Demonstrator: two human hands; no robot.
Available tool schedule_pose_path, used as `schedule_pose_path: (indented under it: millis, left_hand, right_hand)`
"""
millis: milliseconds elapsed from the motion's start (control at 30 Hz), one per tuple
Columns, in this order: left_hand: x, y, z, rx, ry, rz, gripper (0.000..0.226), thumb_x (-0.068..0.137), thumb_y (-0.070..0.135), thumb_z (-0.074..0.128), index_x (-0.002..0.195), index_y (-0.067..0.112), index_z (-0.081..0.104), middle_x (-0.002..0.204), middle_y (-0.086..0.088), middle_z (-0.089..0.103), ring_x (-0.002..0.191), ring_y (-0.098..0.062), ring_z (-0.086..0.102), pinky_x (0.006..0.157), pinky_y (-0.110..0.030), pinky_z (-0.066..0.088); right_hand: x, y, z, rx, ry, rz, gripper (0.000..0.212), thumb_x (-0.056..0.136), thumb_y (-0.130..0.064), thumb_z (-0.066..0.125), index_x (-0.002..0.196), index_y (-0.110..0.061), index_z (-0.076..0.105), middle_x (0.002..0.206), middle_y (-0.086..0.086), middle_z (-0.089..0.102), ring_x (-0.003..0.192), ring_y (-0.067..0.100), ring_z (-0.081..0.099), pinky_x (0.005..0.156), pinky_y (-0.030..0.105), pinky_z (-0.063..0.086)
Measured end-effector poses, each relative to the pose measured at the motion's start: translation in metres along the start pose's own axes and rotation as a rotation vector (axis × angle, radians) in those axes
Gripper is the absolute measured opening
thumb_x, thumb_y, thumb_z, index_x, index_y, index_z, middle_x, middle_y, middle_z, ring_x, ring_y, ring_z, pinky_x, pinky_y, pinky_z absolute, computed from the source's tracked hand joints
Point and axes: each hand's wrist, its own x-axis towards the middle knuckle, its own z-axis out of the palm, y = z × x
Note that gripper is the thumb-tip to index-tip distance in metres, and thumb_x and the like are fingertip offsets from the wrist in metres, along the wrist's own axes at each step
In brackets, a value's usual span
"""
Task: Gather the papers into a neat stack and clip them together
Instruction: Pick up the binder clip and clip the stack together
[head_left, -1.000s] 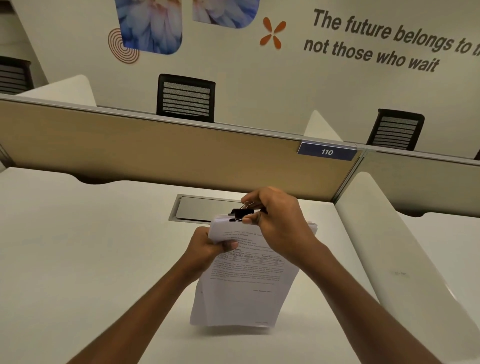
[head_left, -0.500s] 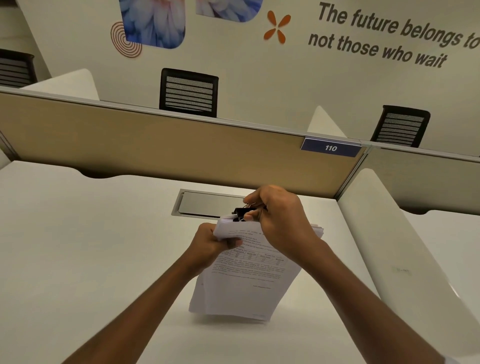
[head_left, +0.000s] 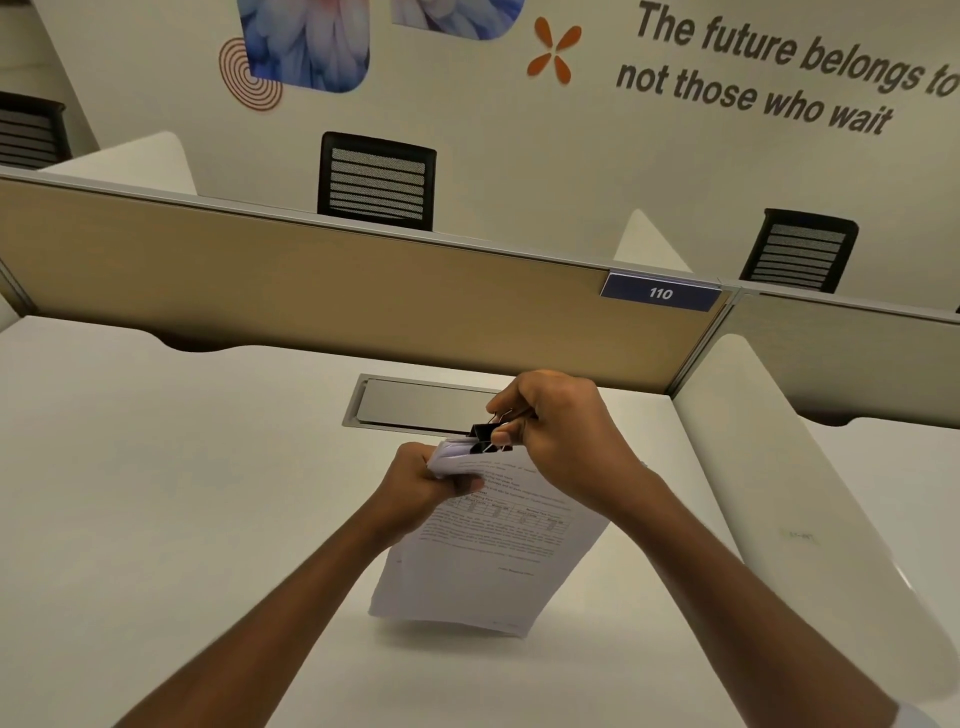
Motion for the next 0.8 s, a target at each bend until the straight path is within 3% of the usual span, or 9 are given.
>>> schedule_pose_path:
  millis: [133, 233, 433, 633, 800]
  left_hand:
    - [0.0004, -0.0002, -0.0003, -0.012, 0.006, -0.008, 0.025, 0.084, 0.005, 0.067, 0.098, 0.026, 0.064, 0.082, 0.016, 0.069, 0.076, 0.004, 0.068, 0.063, -0.01, 0.052]
    - [0.0001, 0.0008, -0.0028, -0.012, -0.021, -0.041, 0.022, 0.083, 0.007, 0.069, 0.095, 0.025, 0.067, 0.072, 0.022, 0.071, 0.075, 0.001, 0.069, 0.061, -0.012, 0.052]
    - [0.0023, 0.0035, -0.0061, 0.009, -0.052, -0.076, 0.018, 0.083, 0.005, 0.069, 0.083, 0.023, 0.069, 0.067, 0.019, 0.072, 0.069, -0.003, 0.069, 0.057, -0.012, 0.05]
    - [0.0037, -0.001, -0.0044, -0.007, -0.014, -0.069, 0.02, 0.08, 0.007, 0.072, 0.094, 0.023, 0.069, 0.087, 0.004, 0.071, 0.075, -0.018, 0.069, 0.063, -0.017, 0.054]
    - [0.0044, -0.0023, -0.0039, -0.024, -0.005, -0.056, 0.027, 0.08, 0.005, 0.072, 0.093, 0.028, 0.067, 0.087, 0.005, 0.07, 0.076, -0.012, 0.07, 0.065, -0.017, 0.055]
  right_hand:
    - [-0.0004, -0.0014, -0.0012, 0.002, -0.013, 0.006, 0.022, 0.085, 0.01, 0.057, 0.096, -0.004, 0.07, 0.083, -0.002, 0.062, 0.067, 0.004, 0.066, 0.074, 0.021, 0.058]
    - [0.0014, -0.0009, -0.0018, 0.027, -0.031, 0.024, 0.023, 0.083, 0.012, 0.059, 0.094, -0.004, 0.071, 0.08, -0.002, 0.063, 0.067, 0.005, 0.067, 0.074, 0.02, 0.058]
    - [0.0027, -0.0012, -0.0038, 0.06, -0.069, 0.053, 0.022, 0.082, 0.011, 0.063, 0.095, -0.004, 0.072, 0.078, -0.002, 0.064, 0.065, 0.0, 0.065, 0.074, 0.018, 0.058]
    - [0.0009, -0.0023, -0.0024, 0.028, -0.038, 0.03, 0.023, 0.082, 0.011, 0.061, 0.095, -0.005, 0.071, 0.078, -0.003, 0.063, 0.069, 0.006, 0.067, 0.074, 0.019, 0.057]
    - [0.0003, -0.0009, 0.0028, 0.025, -0.032, 0.032, 0.029, 0.083, 0.015, 0.053, 0.095, -0.006, 0.07, 0.079, -0.003, 0.063, 0.062, -0.001, 0.064, 0.069, 0.009, 0.053]
